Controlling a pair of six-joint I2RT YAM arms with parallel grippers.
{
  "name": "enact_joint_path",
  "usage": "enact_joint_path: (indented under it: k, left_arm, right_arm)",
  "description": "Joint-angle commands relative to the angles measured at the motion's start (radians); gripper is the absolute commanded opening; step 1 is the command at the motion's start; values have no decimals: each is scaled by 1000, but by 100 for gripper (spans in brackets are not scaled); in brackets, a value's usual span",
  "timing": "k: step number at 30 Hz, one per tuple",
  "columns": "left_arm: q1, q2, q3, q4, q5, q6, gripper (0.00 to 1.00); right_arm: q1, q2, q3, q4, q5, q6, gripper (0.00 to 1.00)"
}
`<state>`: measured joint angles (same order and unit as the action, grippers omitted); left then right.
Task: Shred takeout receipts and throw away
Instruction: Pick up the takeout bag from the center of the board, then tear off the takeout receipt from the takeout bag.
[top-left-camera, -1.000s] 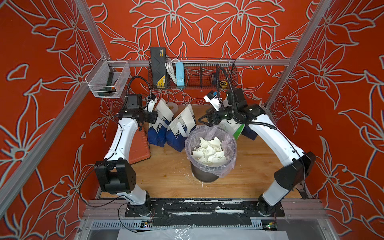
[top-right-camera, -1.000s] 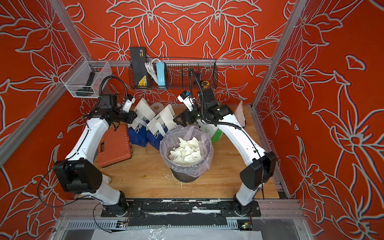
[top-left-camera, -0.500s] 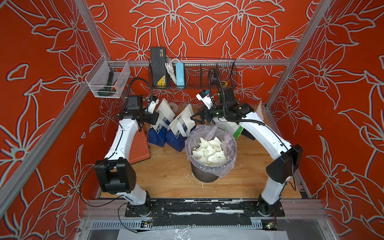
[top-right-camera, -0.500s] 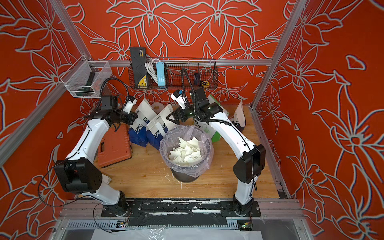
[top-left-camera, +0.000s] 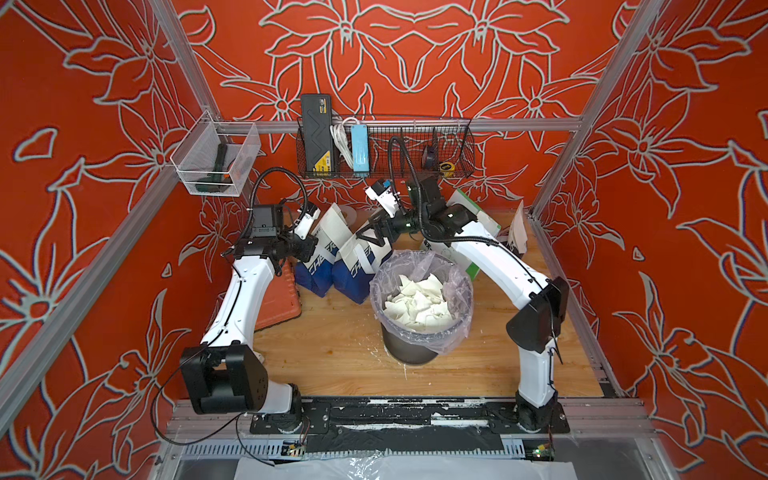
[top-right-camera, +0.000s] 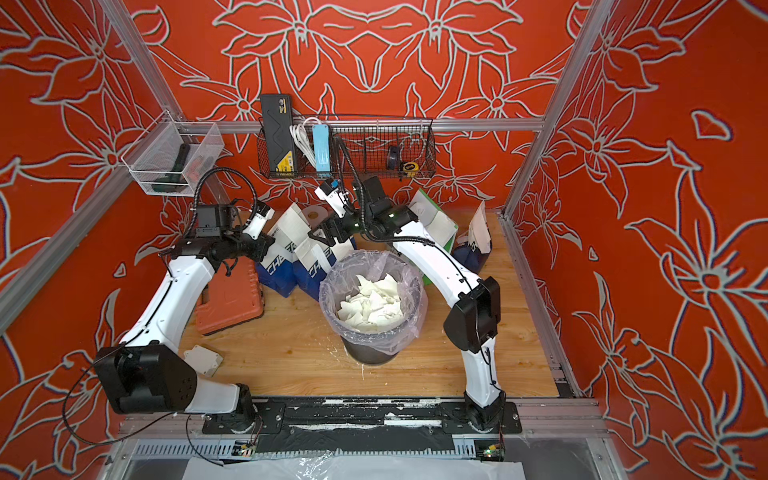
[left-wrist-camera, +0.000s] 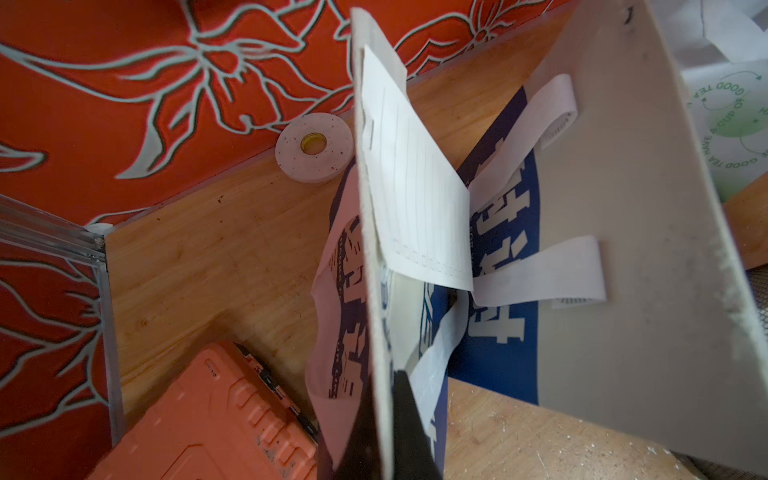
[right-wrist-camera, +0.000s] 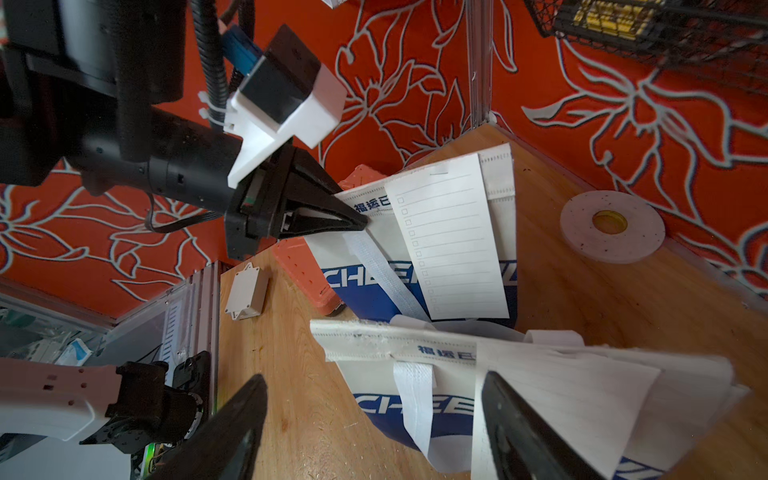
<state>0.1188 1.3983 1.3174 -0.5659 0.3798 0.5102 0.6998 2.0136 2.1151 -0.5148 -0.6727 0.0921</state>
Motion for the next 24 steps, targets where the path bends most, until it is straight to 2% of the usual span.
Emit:
enact_joint_path:
  k: [1,14,20,24]
  left_arm:
    - [4,-51,-31,66,27,46,0]
    - [4,-83,-98,147,88,82,0]
    - [5,-94,-130,173,107,93,0]
    - [4,-103,-142,186,105,101,0]
  right_arm:
    - [23,48,65,12,24,-22,80]
    - [50,228,239,70,71,-54,71]
    - [55,325,372,10,110,-87,70]
    - [55,359,399,31,109,-77,70]
